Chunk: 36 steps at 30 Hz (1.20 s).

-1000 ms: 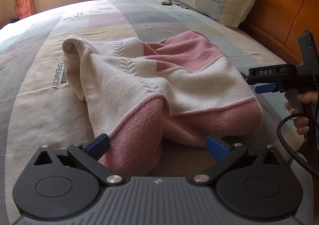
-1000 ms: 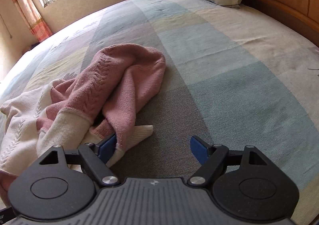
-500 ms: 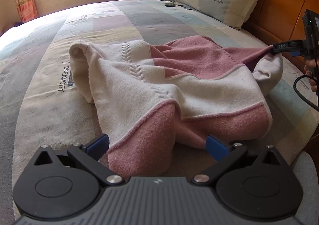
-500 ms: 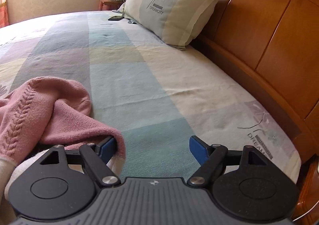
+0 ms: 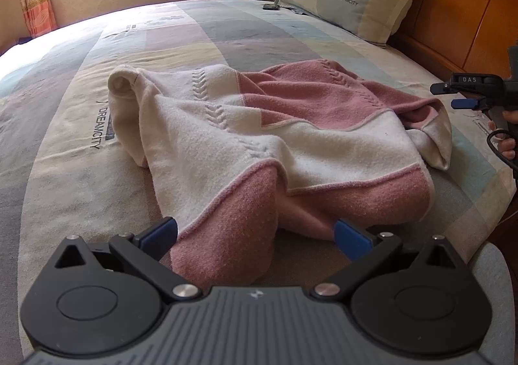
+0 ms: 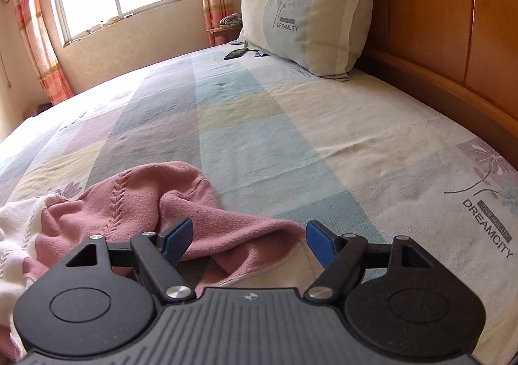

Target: Fold clothes

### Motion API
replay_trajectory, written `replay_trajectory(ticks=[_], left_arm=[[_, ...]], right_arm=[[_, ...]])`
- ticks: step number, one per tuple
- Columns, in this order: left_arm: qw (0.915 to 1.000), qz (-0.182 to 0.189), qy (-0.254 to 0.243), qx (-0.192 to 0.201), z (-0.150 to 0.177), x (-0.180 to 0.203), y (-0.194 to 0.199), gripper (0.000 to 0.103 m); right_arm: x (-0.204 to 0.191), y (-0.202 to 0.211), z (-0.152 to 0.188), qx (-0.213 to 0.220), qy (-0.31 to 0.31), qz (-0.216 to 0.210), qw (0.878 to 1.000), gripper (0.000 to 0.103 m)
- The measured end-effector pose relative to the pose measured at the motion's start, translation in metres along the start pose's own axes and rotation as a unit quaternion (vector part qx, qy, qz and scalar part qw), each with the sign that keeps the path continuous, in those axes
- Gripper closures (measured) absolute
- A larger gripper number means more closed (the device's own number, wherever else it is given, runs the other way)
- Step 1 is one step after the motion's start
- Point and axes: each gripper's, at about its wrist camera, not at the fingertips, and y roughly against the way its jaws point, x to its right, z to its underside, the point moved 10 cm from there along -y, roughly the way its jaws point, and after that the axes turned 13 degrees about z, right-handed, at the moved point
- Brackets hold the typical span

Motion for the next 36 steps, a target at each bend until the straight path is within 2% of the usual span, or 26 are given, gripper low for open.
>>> replay_trajectory(ticks=[6, 8, 13, 16, 20, 22, 25, 32, 36], left_arm=[[1.0000, -0.002, 0.004, -0.009, 0.005, -0.001, -0.002, 0.001], [0.9999, -0.004, 0.003, -0.011, 0.005, 0.000, -0.003, 0.001], [0.9999, -0.004, 0.000, -0.013, 0.005, 0.003, -0.002, 0.001], [0.9999, -0.005, 0.000, -0.015, 0.006, 0.004, -0.002, 0.001], [0.9998, -0.005, 0.004, -0.019, 0.009, 0.004, -0.001, 0.001], [0.9997, -0.007, 0.005, -0.021, 0.011, 0.003, 0.000, 0.001], [0.9996, -0.010, 0.007, -0.024, 0.014, 0.000, 0.001, 0.001], [0.9997, -0.004, 0.012, -0.022, 0.014, -0.001, -0.002, 0.001], [0.9997, -0.001, 0.006, -0.022, 0.013, 0.005, -0.003, 0.001]], right_arm=[[0.025, -0.047, 0.021, -0.087, -0.059, -0.039, 0.994, 0.021], [0.015, -0.049, 0.028, -0.105, -0.072, -0.083, 0.988, 0.021], [-0.037, -0.016, 0.024, -0.083, -0.059, -0.178, 0.979, 0.018], [-0.078, 0.012, 0.022, -0.063, -0.024, -0.222, 0.973, 0.014], [-0.138, 0.043, 0.042, -0.076, 0.035, -0.292, 0.953, 0.014], [-0.158, 0.053, 0.057, -0.086, 0.067, -0.303, 0.947, 0.014], [-0.164, 0.069, 0.072, -0.071, 0.108, -0.290, 0.948, 0.014], [-0.106, 0.105, 0.072, -0.059, 0.047, -0.289, 0.955, 0.014], [-0.072, 0.101, 0.065, -0.052, -0.001, -0.271, 0.961, 0.014]])
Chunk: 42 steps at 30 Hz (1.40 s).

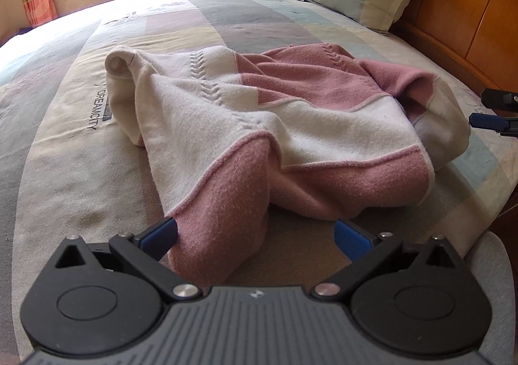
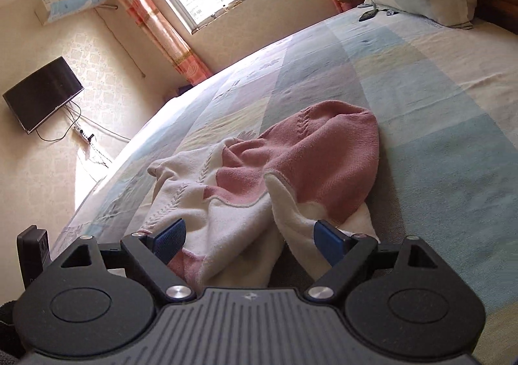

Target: Fold clothes

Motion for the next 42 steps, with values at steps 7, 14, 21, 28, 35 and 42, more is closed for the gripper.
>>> replay_trajectory(ticks=[7, 14, 21, 28, 35, 42], left_arm=[[1.0000, -0.002, 0.002, -0.002, 0.001, 0.000, 0.002, 0.001], [1.0000, -0.004, 0.000, -0.008, 0.003, 0.002, -0.002, 0.001], [0.9999, -0.003, -0.003, -0.010, 0.004, 0.004, -0.003, 0.001], [1.0000, 0.003, 0.001, -0.006, 0.005, 0.004, 0.000, 0.001], [1.0000, 0.007, -0.003, -0.005, 0.003, 0.008, -0.001, 0.001], [0.9999, 0.008, -0.011, -0.006, 0.002, 0.014, -0.001, 0.001]], right_arm=[[0.066, -0.024, -0.009, -0.003, -0.097, 0.081, 0.992, 0.016], [0.092, -0.061, 0.003, -0.049, -0.123, 0.153, 0.979, 0.023], [0.045, -0.077, 0.046, -0.092, -0.043, 0.140, 0.985, 0.032], [0.050, -0.068, 0.040, -0.084, -0.077, 0.124, 0.986, 0.076], [0.100, -0.013, 0.001, -0.003, -0.069, 0.213, 0.975, 0.089], [0.182, 0.054, -0.050, 0.071, -0.062, 0.342, 0.935, 0.090]])
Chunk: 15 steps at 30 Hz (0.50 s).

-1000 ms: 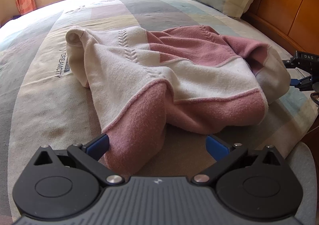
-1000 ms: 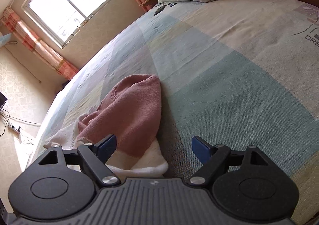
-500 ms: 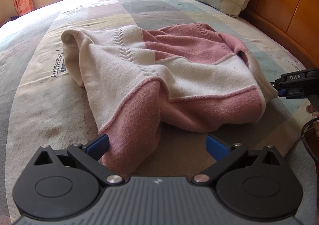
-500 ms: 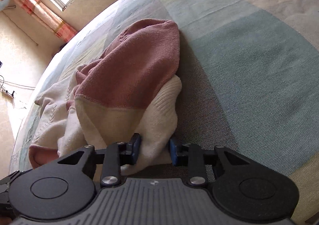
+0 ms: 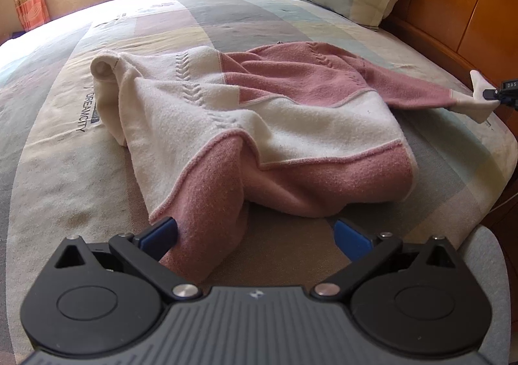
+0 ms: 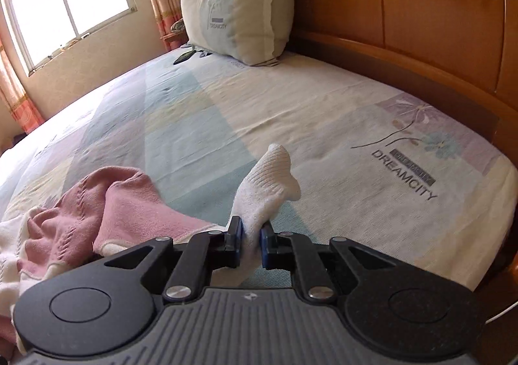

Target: Fold clothes

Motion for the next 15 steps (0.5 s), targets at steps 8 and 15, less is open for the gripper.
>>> replay_trajectory(ticks=[8, 15], left_arm=[[1.0000, -0.001, -0.001, 0.001, -0.002, 0.001, 0.002, 0.001], [1.0000, -0.001, -0.001, 0.001, -0.004, 0.000, 0.003, 0.001]], right_arm=[[0.057, -0.033, -0.042, 0.034, -0.017, 0.058, 0.998, 0.091], [0.068, -0.057, 0.014, -0.040, -0.023, 0.099, 0.994, 0.063]])
